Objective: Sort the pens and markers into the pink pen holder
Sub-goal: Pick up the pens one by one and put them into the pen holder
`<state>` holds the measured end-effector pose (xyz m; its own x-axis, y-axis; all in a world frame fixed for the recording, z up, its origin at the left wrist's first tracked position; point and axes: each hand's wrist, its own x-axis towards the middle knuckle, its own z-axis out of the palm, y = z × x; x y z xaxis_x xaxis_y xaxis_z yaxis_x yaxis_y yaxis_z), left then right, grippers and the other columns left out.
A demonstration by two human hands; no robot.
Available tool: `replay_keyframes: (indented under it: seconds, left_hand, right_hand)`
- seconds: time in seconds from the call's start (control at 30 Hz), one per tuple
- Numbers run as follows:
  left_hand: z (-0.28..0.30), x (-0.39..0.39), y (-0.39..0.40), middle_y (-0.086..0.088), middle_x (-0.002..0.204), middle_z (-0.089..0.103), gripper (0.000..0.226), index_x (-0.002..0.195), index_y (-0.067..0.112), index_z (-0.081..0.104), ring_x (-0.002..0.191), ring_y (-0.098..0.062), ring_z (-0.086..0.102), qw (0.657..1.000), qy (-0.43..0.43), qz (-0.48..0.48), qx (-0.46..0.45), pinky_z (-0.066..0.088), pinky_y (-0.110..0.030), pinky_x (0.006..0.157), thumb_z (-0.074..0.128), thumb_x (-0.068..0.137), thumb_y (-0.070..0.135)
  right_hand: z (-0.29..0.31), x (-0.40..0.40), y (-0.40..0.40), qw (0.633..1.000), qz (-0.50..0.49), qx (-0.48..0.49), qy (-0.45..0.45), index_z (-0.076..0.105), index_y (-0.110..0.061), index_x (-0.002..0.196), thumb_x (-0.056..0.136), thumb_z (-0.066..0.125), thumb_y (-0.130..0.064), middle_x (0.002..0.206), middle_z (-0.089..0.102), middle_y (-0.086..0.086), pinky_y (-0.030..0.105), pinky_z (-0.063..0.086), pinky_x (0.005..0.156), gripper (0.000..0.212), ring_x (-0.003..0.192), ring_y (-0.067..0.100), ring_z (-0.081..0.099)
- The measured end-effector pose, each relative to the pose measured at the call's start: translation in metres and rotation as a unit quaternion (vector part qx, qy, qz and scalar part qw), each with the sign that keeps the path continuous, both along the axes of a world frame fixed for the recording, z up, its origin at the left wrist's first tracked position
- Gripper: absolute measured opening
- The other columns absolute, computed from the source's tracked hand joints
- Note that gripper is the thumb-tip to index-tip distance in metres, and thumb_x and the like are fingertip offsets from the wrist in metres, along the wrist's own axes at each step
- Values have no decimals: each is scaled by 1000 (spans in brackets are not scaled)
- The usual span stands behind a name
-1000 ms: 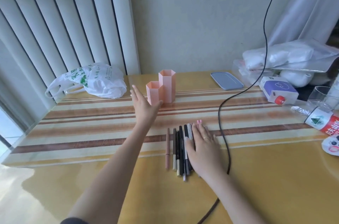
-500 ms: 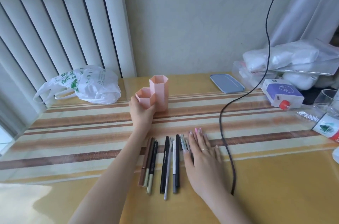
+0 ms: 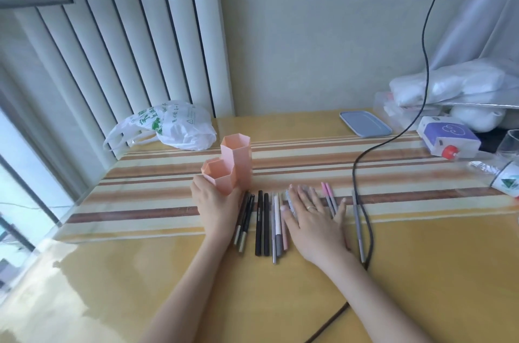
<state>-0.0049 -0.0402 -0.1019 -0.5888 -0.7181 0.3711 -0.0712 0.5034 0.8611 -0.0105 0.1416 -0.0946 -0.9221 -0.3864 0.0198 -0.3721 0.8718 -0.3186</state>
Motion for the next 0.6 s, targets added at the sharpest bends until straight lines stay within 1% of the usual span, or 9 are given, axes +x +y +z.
replay_keyframes:
  seconds: [0.1, 0.17, 0.27, 0.33, 0.4, 0.47, 0.5, 0.57, 0.6]
  left_hand:
    - [-1, 9, 11, -8, 95, 38, 53, 91, 6, 36, 97, -27, 36, 1000, -15, 5, -18, 25, -30, 76, 76, 68, 32]
    - [-2, 14, 16, -10, 92, 38, 55, 91, 5, 36, 92, -25, 34, 999, -27, 2, -39, 24, -30, 75, 76, 68, 36]
    - [-1, 16, 18, -8, 93, 36, 59, 92, 6, 34, 91, -23, 32, 999, -39, -27, -8, 25, -32, 74, 67, 62, 45]
    - [0, 18, 15, -4, 95, 34, 61, 92, 10, 32, 98, -21, 31, 998, -45, -48, 7, 28, -33, 83, 63, 60, 52]
    - [3, 21, 9, -1, 101, 32, 64, 97, 12, 31, 111, -19, 29, 994, -50, -82, 49, 27, -32, 92, 65, 62, 55]
    - [1, 21, -4, -1, 115, 32, 76, 109, 19, 30, 122, -20, 28, 987, -40, -137, 70, 29, -33, 98, 65, 57, 60]
    - [0, 20, -11, -2, 124, 34, 82, 115, 30, 26, 127, -23, 31, 982, -35, -163, 83, 33, -37, 101, 69, 54, 62]
    - [-1, 17, -22, -8, 135, 38, 83, 108, 53, 20, 126, -35, 43, 973, -37, -187, 127, 43, -53, 98, 78, 50, 60]
    - [-1, 16, -25, -7, 135, 39, 84, 108, 55, 20, 124, -34, 46, 974, -37, -187, 125, 44, -54, 97, 80, 49, 56]
  right_hand:
    - [9, 6, -9, 983, 84, -97, 134, 42, -34, 138, 99, 28, -44, 152, 30, -14, 61, 1, 114, 43, 145, 8, 17]
    - [18, 9, -20, 962, 179, -150, 145, 63, -28, 114, 94, 49, -26, 127, 62, -9, 44, 22, 113, 25, 127, 10, 47]
    - [24, 12, -32, 960, 222, -164, 44, 62, -26, 102, 90, 56, -17, 103, 64, -6, 27, 42, 88, 16, 97, 9, 55]
    - [24, 5, -35, 962, 201, -183, 10, 61, -27, 96, 89, 56, -17, 97, 60, -8, 22, 40, 73, 13, 79, -1, 51]
    - [22, -1, -37, 961, 200, -191, -22, 61, -28, 99, 90, 56, -17, 100, 61, -6, 24, 43, 77, 15, 85, 4, 55]
    - [16, -6, -43, 959, 225, -166, -34, 63, -25, 110, 92, 54, -16, 113, 61, -3, 32, 43, 94, 22, 107, 16, 54]
    - [13, -6, -45, 960, 237, -146, -32, 63, -26, 117, 94, 52, -17, 122, 59, -3, 33, 38, 101, 27, 116, 18, 50]
    - [8, -8, -47, 961, 250, -120, -17, 60, -32, 124, 97, 47, -18, 131, 54, -8, 33, 31, 108, 33, 123, 18, 42]
    - [6, -9, -46, 958, 264, -112, 3, 59, -34, 125, 97, 46, -18, 131, 55, -11, 33, 30, 108, 34, 123, 16, 41]
